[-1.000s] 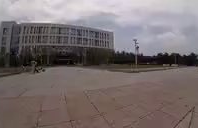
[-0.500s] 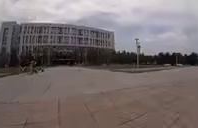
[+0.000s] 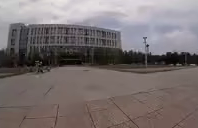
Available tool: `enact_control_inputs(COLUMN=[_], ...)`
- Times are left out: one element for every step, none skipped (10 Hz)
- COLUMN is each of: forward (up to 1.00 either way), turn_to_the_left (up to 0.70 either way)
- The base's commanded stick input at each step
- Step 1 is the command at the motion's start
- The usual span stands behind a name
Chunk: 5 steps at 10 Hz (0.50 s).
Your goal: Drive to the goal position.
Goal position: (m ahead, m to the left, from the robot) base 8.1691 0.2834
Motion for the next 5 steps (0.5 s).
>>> enact_control_inputs(forward=[0.7,0.7,0.7,0.7,0.7], turn_to_the_left=[0.0,0.0,0.0,0.0,0.01])
